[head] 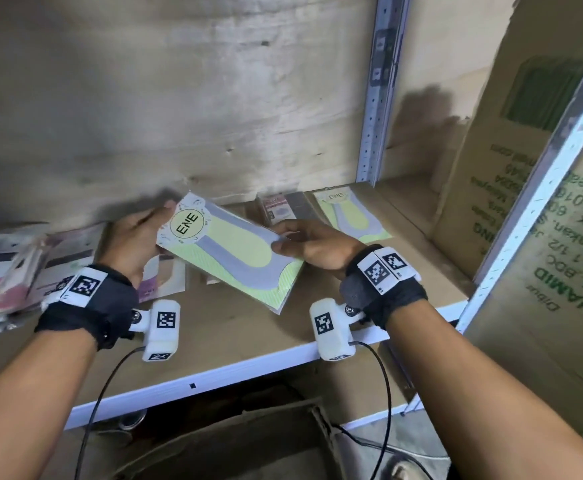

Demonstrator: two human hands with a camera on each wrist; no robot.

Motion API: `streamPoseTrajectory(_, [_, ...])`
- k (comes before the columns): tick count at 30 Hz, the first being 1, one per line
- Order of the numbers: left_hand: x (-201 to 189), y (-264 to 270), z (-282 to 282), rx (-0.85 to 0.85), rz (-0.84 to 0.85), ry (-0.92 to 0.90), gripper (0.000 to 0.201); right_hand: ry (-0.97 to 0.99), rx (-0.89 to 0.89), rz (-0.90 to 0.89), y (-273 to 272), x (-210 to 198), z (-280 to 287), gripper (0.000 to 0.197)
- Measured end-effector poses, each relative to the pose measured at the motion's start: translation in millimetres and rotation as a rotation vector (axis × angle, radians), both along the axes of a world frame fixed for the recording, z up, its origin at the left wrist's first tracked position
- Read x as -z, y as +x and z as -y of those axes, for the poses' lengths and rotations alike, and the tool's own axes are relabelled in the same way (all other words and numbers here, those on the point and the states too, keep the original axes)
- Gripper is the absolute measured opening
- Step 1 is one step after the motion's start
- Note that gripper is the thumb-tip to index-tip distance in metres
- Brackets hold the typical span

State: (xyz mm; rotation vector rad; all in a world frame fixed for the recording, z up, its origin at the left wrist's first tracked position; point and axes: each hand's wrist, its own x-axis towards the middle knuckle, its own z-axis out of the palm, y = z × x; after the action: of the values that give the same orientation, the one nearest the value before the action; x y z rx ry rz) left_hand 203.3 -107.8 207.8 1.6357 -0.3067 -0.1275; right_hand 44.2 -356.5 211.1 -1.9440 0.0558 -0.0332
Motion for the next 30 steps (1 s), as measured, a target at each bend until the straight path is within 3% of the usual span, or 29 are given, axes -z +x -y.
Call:
streamPoseTrajectory(6, [-31,-7,55,0.174,-0.120,-0.129,0.055,0.153,0.214,0.104,-4,-2,43,0.008])
streamPoseTrajectory(13, [-36,-44,151,0.437,-0.076,0.151,0.063,0.316,0.468,0.137,-4,-3,89,0.014])
streamPoseTrajectory(18, [-39,-52,208,0.408,-0.082,0.171,0.067,0.257,0.586,0.128,-4,-4,118,0.012])
streamPoseTrajectory(27, [-26,-42,268,0.401,-0.159,0.385,0.045,0.113,0.767,-0.043,-11,9,158,0.030])
streamPoseTrajectory(30, [-19,-32,284,0.353,-0.135,0.479,0.027,0.123,0.803,-0.068,-10,20,160,0.037])
